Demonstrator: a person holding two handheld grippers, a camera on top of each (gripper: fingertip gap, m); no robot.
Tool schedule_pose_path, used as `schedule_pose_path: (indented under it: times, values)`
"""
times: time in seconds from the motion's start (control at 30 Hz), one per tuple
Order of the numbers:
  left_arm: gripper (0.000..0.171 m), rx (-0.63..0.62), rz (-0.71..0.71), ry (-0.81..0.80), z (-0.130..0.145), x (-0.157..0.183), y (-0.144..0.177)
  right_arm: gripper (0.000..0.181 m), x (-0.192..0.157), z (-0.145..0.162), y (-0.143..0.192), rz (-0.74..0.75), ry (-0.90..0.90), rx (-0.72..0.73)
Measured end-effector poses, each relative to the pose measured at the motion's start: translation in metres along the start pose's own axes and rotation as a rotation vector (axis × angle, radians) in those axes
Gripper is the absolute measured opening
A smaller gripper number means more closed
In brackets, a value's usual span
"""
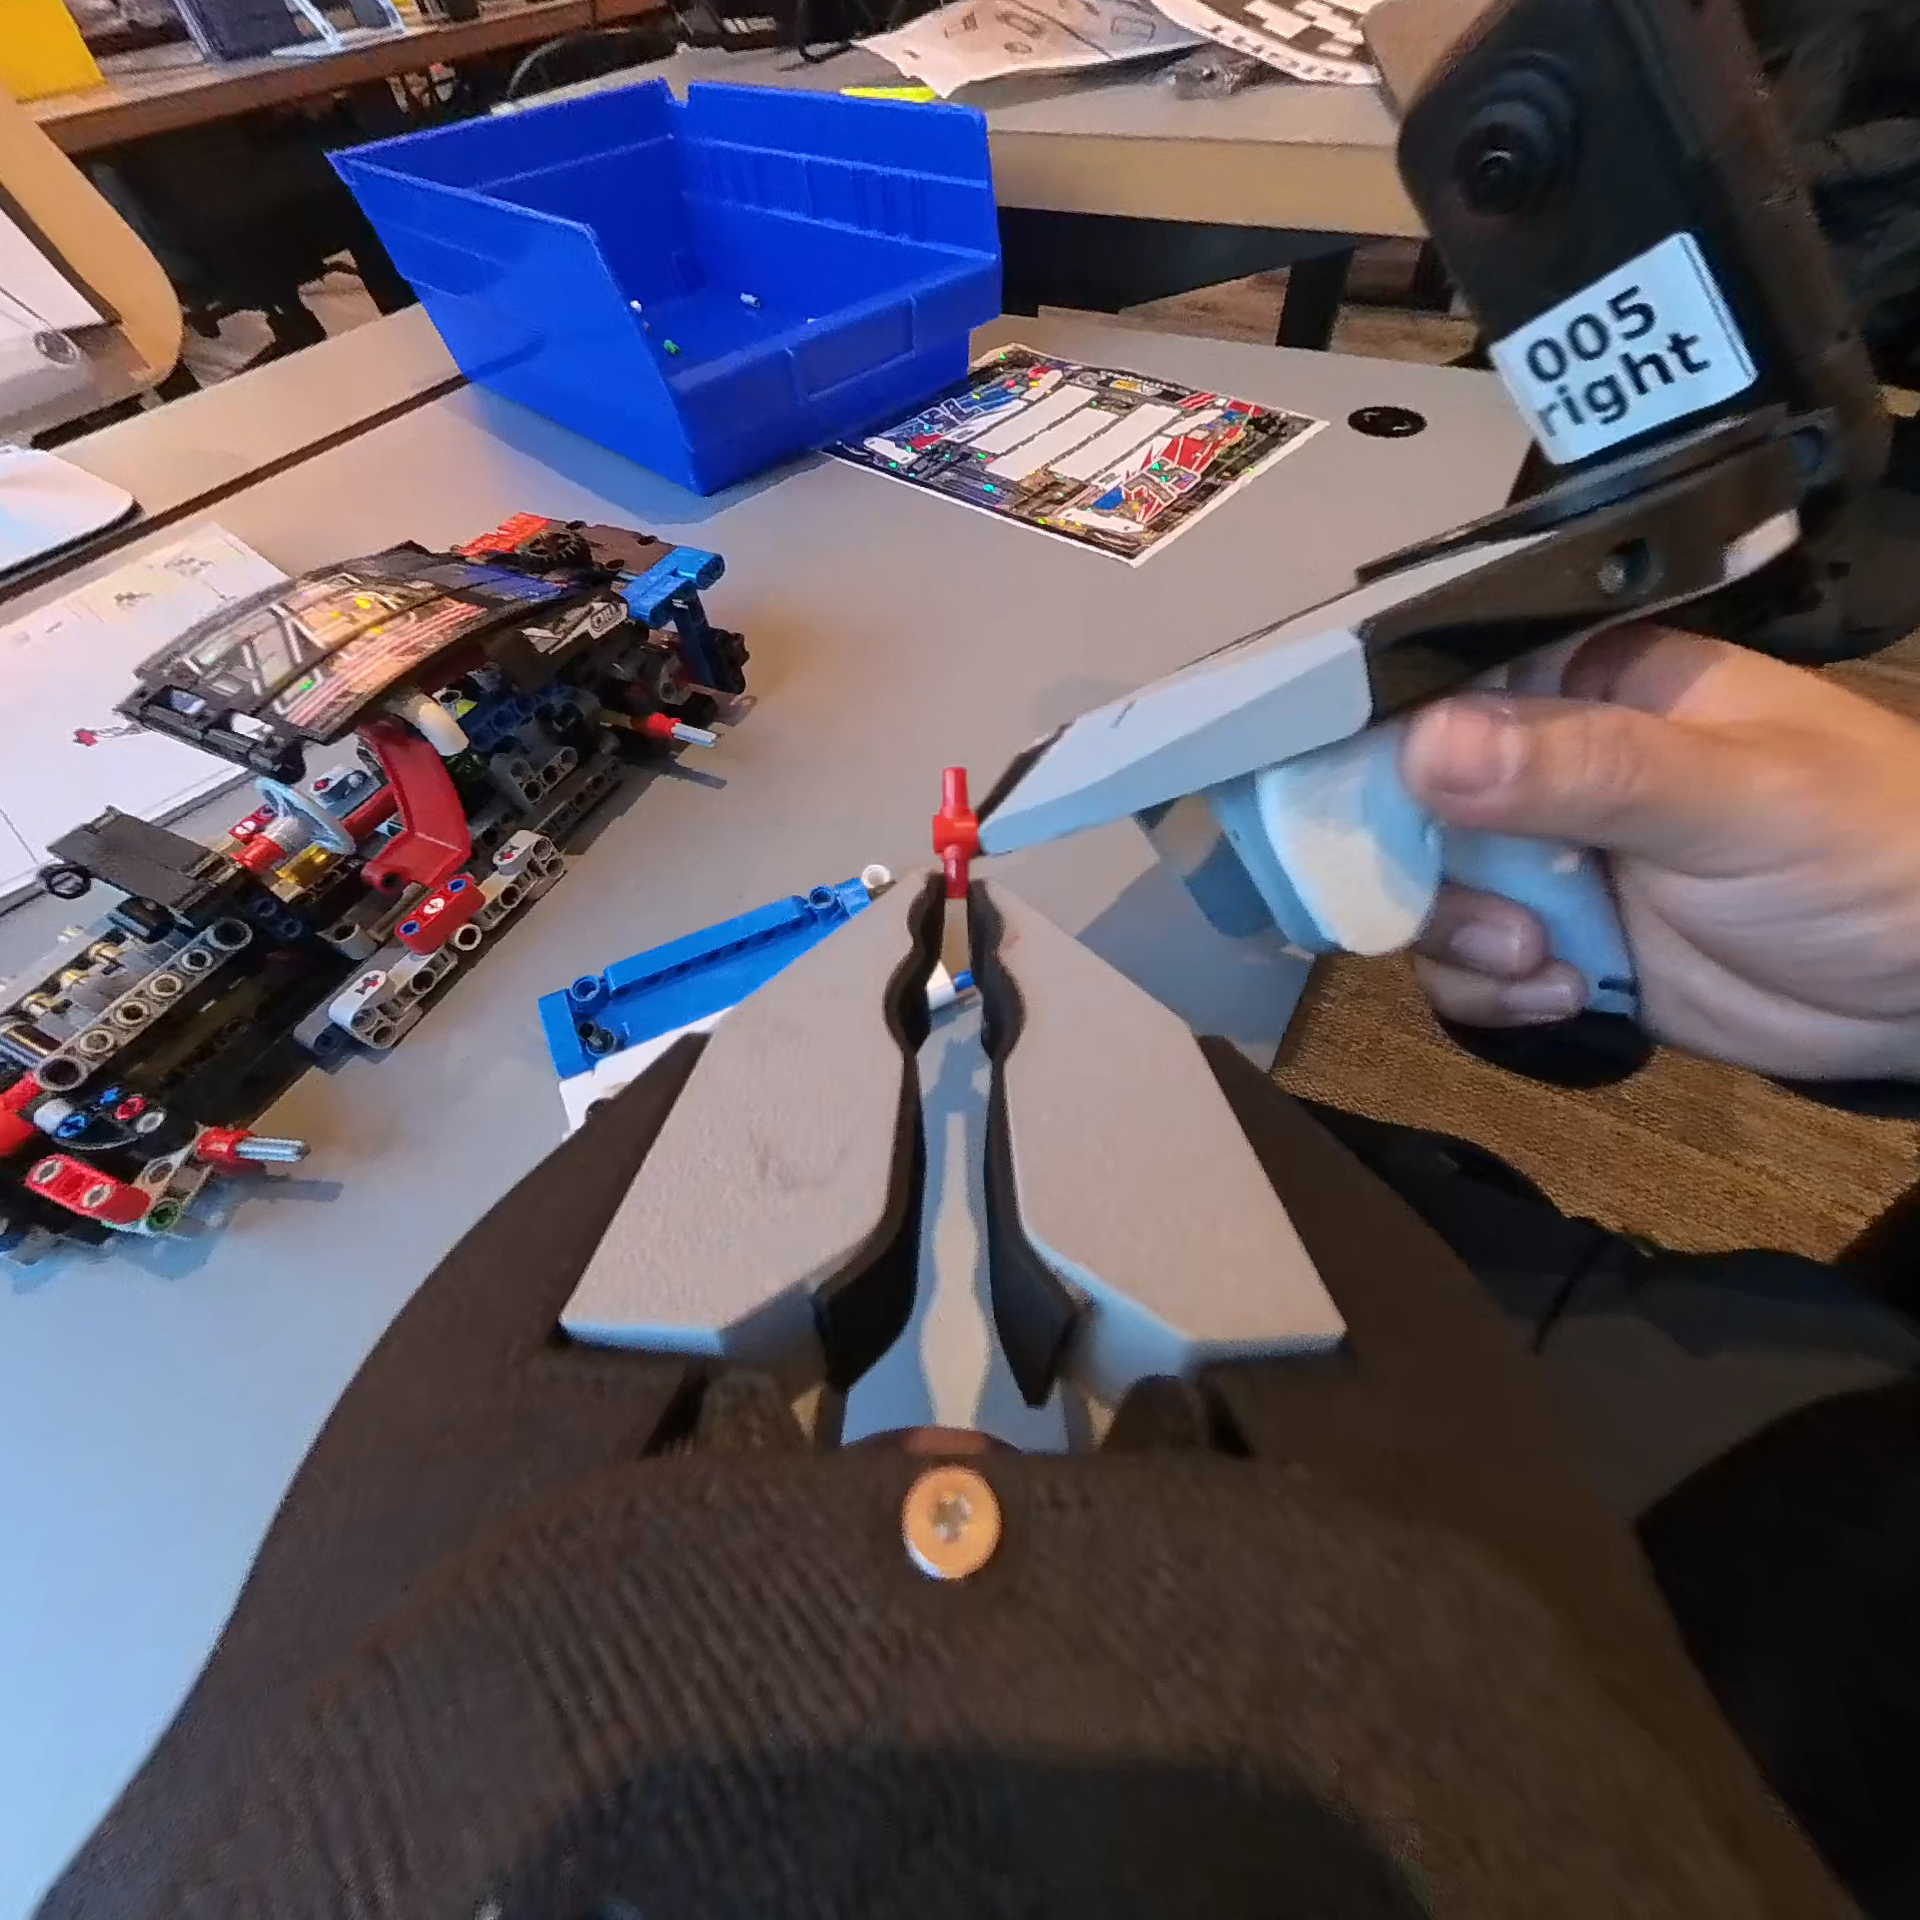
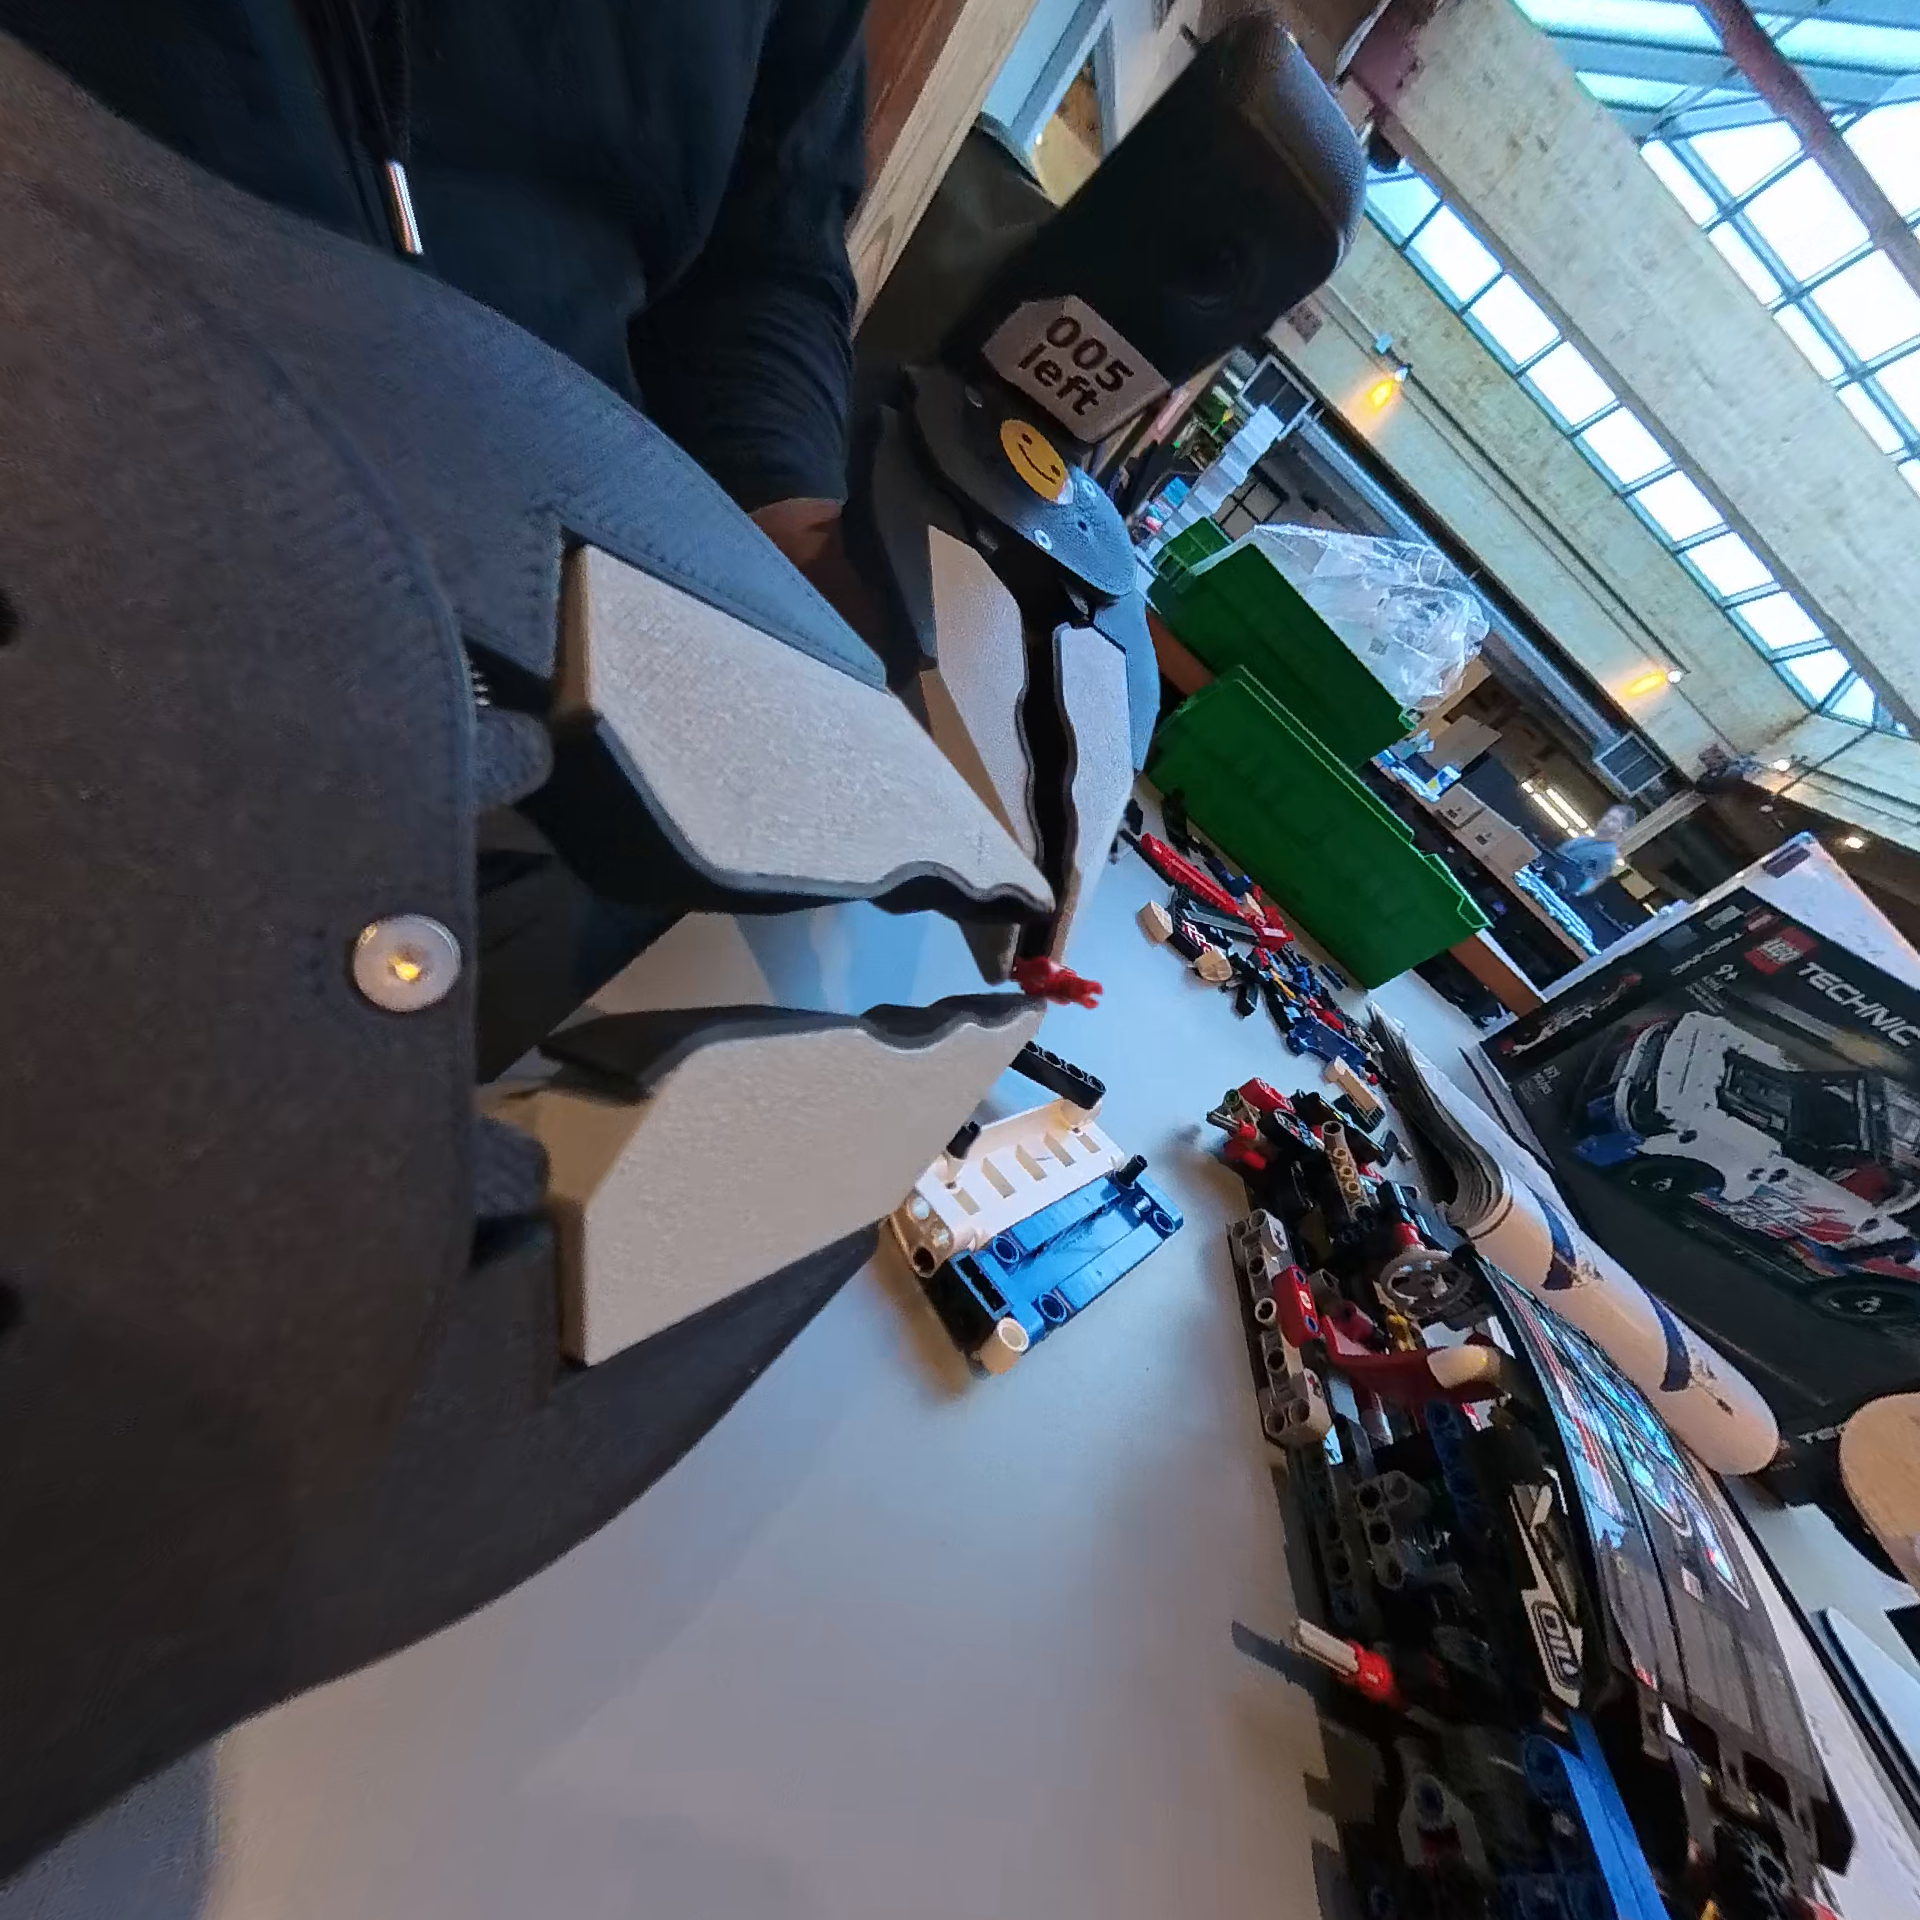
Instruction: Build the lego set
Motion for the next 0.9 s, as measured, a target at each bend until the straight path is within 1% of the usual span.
schedule_pose_path:
  times: [0.3, 0.37, 0.47, 0.57, 0.6, 0.67, 0.7, 0.73, 0.8, 0.83, 0.9]
  values:
    - [0.002, 0.016, -0.025, -0.038, -0.006, 0.012, 0.003, 0.010, -0.005, -0.003, 0.008, -0.004, 0.027, 0.019]
    - [0.002, 0.020, -0.026, -0.043, -0.008, 0.013, 0.003, 0.004, -0.005, -0.004, 0.009, 0.007, 0.039, 0.026]
    - [0.002, 0.025, -0.028, -0.045, -0.009, 0.015, 0.003, 0.004, -0.007, -0.004, 0.011, 0.017, 0.066, 0.022]
    - [0.002, 0.024, 0.009, -0.024, -0.010, 0.017, 0.003, 0.004, -0.008, -0.004, 0.013, 0.021, 0.084, 0.013]
    - [0.002, 0.009, 0.039, -0.043, -0.009, 0.018, 0.004, 0.004, -0.007, -0.004, 0.014, 0.021, 0.087, 0.007]
    - [0.012, -0.023, 0.093, -0.133, -0.008, 0.011, 0.005, 0.004, -0.004, -0.008, 0.020, 0.033, 0.096, 0.007]
    - [0.011, -0.065, 0.124, -0.189, -0.004, 0.006, 0.005, 0.004, -0.001, -0.010, 0.023, 0.041, 0.100, -0.003]
    - [0.012, -0.138, 0.157, -0.233, 0.003, -0.001, 0.002, 0.004, 0.004, -0.009, 0.026, 0.052, 0.102, -0.024]
    - [0.021, -0.299, 0.274, -0.285, 0.021, -0.007, -0.002, 0.004, 0.013, -0.005, 0.031, 0.074, 0.098, -0.069]
    - [0.023, -0.353, 0.312, -0.318, 0.029, -0.011, -0.005, 0.004, 0.018, -0.002, 0.032, 0.082, 0.087, -0.093]
    - [0.031, -0.454, 0.325, -0.414, 0.042, -0.023, -0.012, 0.004, 0.026, 0.004, 0.033, 0.099, 0.056, -0.143]
Point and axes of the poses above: each gripper's, where its closed fingertips meet, y back along the fingers, z out of its underside, x = y × z across the jaws, the point moved 2 cm from there along y, back along the fingers, and after that the axes turned 2 degrees about x, right-handed, at the moved point
